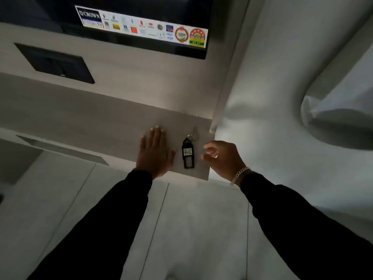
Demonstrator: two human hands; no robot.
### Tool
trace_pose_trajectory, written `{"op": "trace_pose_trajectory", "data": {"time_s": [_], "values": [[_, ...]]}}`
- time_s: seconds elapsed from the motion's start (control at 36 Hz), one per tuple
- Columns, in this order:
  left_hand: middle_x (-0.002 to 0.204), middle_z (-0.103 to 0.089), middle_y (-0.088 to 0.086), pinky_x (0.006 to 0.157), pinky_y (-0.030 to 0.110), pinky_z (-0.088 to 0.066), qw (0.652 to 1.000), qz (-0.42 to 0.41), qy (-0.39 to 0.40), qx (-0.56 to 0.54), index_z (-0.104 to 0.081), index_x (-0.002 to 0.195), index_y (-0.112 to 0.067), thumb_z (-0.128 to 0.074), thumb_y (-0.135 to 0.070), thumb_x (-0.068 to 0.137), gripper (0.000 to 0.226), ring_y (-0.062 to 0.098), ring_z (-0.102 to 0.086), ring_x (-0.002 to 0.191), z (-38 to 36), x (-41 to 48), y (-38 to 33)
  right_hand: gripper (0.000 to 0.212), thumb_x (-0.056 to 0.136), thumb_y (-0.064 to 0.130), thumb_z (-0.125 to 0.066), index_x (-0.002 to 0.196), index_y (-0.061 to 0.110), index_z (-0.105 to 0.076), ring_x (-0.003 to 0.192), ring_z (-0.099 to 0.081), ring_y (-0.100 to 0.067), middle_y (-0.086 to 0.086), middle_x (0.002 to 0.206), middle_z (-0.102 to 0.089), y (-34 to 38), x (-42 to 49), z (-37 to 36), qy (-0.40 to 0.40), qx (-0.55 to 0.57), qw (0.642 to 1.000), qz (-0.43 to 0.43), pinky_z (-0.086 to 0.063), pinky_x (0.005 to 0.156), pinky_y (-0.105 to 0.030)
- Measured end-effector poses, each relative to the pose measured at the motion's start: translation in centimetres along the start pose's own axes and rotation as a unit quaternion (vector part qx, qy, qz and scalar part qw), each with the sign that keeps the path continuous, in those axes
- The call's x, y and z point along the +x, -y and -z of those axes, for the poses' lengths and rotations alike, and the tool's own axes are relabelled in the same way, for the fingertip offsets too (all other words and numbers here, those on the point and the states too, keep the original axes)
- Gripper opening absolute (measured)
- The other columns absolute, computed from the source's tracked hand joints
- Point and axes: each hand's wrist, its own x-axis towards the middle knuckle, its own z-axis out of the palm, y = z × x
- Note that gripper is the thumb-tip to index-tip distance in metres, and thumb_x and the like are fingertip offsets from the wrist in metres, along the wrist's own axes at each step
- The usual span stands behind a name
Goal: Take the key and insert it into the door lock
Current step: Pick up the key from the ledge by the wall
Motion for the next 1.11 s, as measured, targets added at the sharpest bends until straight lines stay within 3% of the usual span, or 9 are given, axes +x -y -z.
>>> {"op": "trace_pose_trajectory", "data": {"time_s": [0.08, 0.25, 0.39, 0.44, 0.61, 0.75, 0.83, 0.94, 1.11], "values": [[0.169, -0.006, 0.015, 0.128, 0.056, -0.007, 1.0, 0.009, -0.014, 0.018, -0.01, 0.158, -0.006, -0.021, -0.054, 0.094, 0.081, 0.03, -0.005, 0.157, -0.1, 0.5, 0.0, 0.026, 0.074, 0.016, -0.075, 0.097, 0.005, -0.071, 0.077, -0.066, -0.018, -0.013, 0.086, -0.074, 0.3, 1.1, -0.9, -0.015, 0.014, 1.0, -0.021, -0.055, 0.084, -0.037], [0.169, -0.004, 0.015, 0.129, 0.056, -0.005, 0.999, -0.001, -0.025, 0.028, -0.007, 0.158, -0.007, -0.033, -0.054, 0.099, 0.08, 0.029, -0.002, 0.157, -0.1, 1.1, -0.1, 0.032, 0.07, 0.031, -0.078, 0.088, 0.006, -0.07, 0.081, -0.066, -0.022, -0.009, 0.079, -0.072, 1.1, 3.1, -2.6, -0.017, -0.001, 0.998, -0.064, -0.049, 0.078, -0.026], [0.169, -0.004, 0.014, 0.129, 0.055, -0.004, 0.999, -0.001, -0.022, 0.026, -0.007, 0.158, -0.007, -0.016, -0.058, 0.092, 0.084, 0.028, -0.002, 0.158, 0.1, 1.0, -0.3, 0.029, 0.062, 0.026, -0.082, 0.076, 0.003, -0.069, 0.076, -0.068, -0.03, -0.014, 0.076, -0.072, 1.6, 4.1, -3.4, -0.018, 0.007, 0.995, -0.101, -0.056, 0.078, -0.04], [0.169, -0.005, 0.015, 0.129, 0.055, -0.005, 0.999, -0.003, -0.029, 0.026, -0.009, 0.158, -0.006, -0.016, -0.058, 0.091, 0.085, 0.029, -0.003, 0.158, 0.1, 0.9, -0.3, 0.025, 0.059, 0.022, -0.084, 0.076, 0.01, -0.069, 0.073, -0.069, -0.027, -0.012, 0.078, -0.073, 1.7, 4.4, -3.4, -0.009, 0.019, 0.992, -0.127, -0.058, 0.077, -0.037], [0.169, -0.008, 0.016, 0.129, 0.056, -0.007, 0.999, -0.007, -0.04, 0.029, -0.013, 0.157, -0.006, -0.016, -0.058, 0.091, 0.084, 0.029, -0.006, 0.157, -0.1, 0.9, -0.3, 0.021, 0.062, 0.012, -0.084, 0.075, 0.01, -0.067, 0.034, -0.053, -0.006, -0.005, 0.054, -0.062, 1.8, 4.5, -2.7, 0.056, 0.147, 0.964, -0.215, -0.044, 0.037, -0.015], [0.168, -0.009, 0.017, 0.129, 0.057, -0.007, 0.999, -0.013, -0.027, 0.027, -0.013, 0.157, -0.004, -0.018, -0.056, 0.093, 0.083, 0.031, -0.006, 0.157, 0.2, 0.8, -0.2, 0.028, 0.07, 0.011, -0.08, 0.084, -0.01, -0.067, 0.037, -0.047, -0.01, -0.007, 0.052, -0.056, 1.3, 3.8, -1.7, 0.094, 0.204, 0.944, -0.242, -0.044, 0.04, -0.017], [0.168, -0.007, 0.018, 0.128, 0.056, -0.008, 0.999, -0.029, -0.009, 0.02, -0.012, 0.157, -0.003, -0.028, -0.051, 0.101, 0.075, 0.033, -0.005, 0.157, 0.4, 1.0, -0.3, 0.017, 0.072, 0.011, -0.079, 0.07, -0.002, -0.068, 0.046, -0.049, -0.017, -0.009, 0.053, -0.057, 0.9, 2.9, -0.8, 0.108, 0.237, 0.933, -0.247, -0.048, 0.049, -0.024], [0.169, -0.005, 0.015, 0.128, 0.053, -0.006, 0.998, -0.056, 0.014, -0.018, -0.01, 0.157, -0.005, -0.039, -0.042, 0.103, 0.072, 0.029, -0.002, 0.157, 1.3, 0.6, -1.6, 0.011, 0.077, 0.008, -0.075, 0.07, 0.004, -0.068, 0.045, -0.055, -0.013, -0.003, 0.047, -0.061, 0.1, 1.3, 0.8, 0.105, 0.295, 0.915, -0.255, -0.051, 0.047, -0.021], [0.168, -0.012, 0.017, 0.129, 0.054, -0.009, 0.99, -0.117, -0.042, -0.064, -0.016, 0.157, -0.003, -0.028, -0.045, 0.095, 0.075, 0.03, -0.004, 0.157, 4.0, -1.6, -6.8, 0.007, 0.077, 0.009, -0.075, 0.076, 0.004, -0.071, 0.05, -0.06, -0.011, -0.003, 0.055, -0.065, -0.7, -2.5, 5.0, 0.068, 0.358, 0.899, -0.244, -0.058, 0.054, -0.021]]}}
